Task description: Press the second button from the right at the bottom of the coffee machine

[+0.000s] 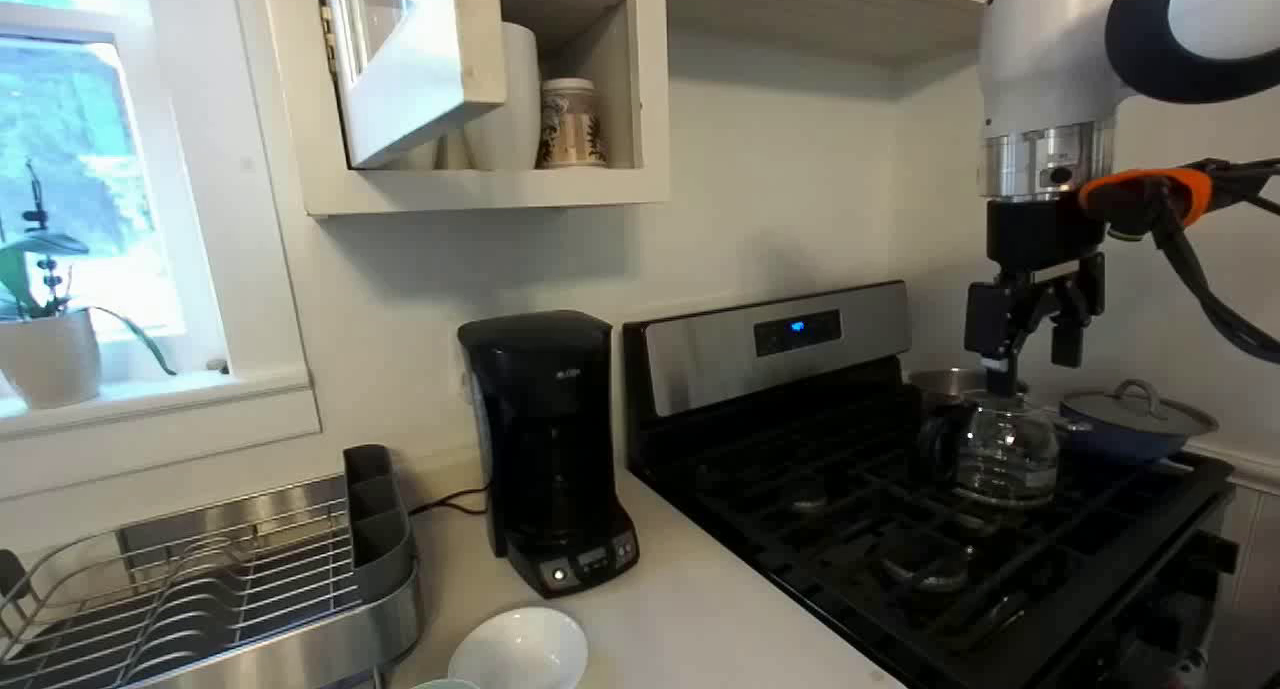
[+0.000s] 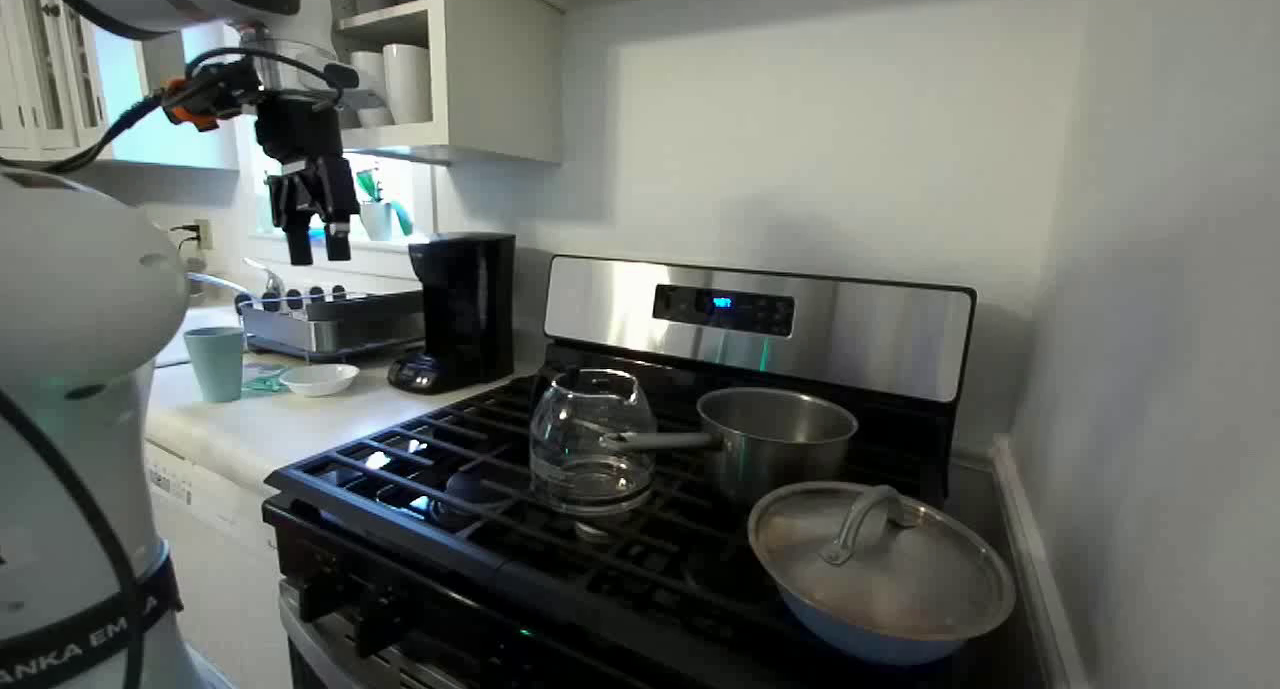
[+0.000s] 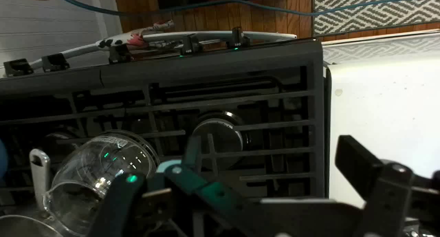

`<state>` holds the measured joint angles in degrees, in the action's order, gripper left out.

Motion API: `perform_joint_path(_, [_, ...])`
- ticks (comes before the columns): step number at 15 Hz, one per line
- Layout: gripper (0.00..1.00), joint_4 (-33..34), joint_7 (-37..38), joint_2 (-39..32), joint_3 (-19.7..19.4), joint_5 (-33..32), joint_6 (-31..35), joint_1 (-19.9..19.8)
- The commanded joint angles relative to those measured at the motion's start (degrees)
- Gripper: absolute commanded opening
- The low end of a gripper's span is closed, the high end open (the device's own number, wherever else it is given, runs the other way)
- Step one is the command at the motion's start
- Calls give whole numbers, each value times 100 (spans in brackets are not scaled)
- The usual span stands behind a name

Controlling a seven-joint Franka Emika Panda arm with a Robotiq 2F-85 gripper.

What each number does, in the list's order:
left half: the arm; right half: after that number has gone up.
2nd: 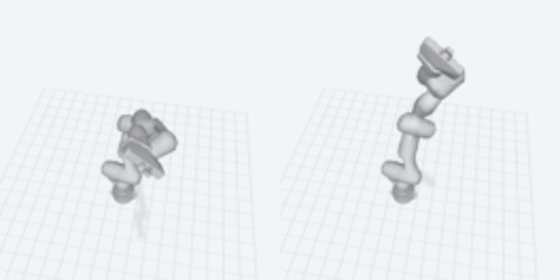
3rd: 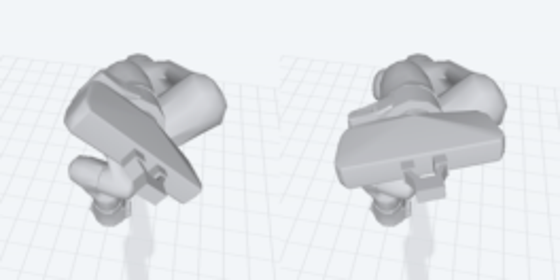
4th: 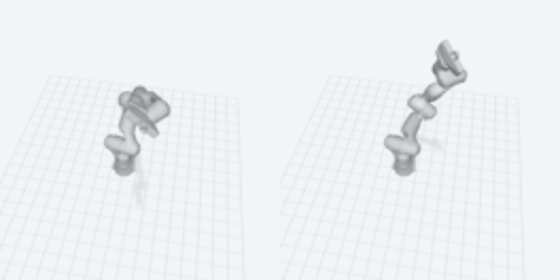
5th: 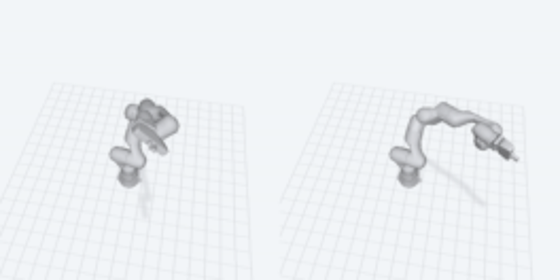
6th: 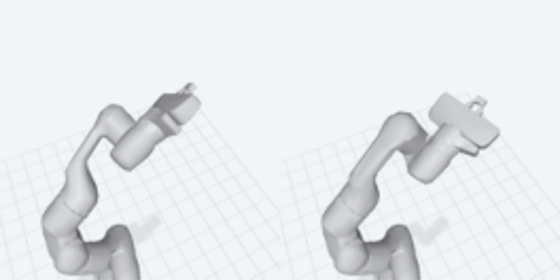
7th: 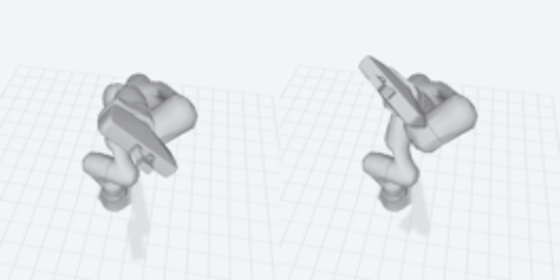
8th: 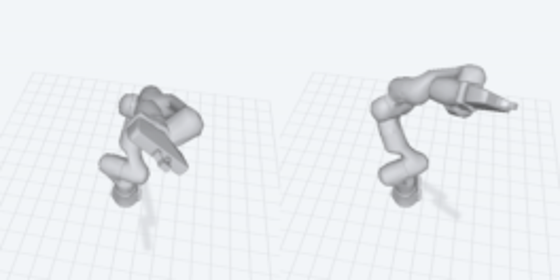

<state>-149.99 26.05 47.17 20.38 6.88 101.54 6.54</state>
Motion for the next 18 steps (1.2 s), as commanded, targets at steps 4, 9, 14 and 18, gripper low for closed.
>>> perform_joint_path(4, [100, 8, 17, -10, -26, -22, -7, 29])
perform_joint_path(9, [100, 8, 17, -10, -26, -22, -7, 29])
perform_joint_path(14, [100, 87, -420, -1100, 99, 598, 1136, 452])
perform_joint_path(18, [100, 151, -289, -2115, 282, 508, 2489, 544])
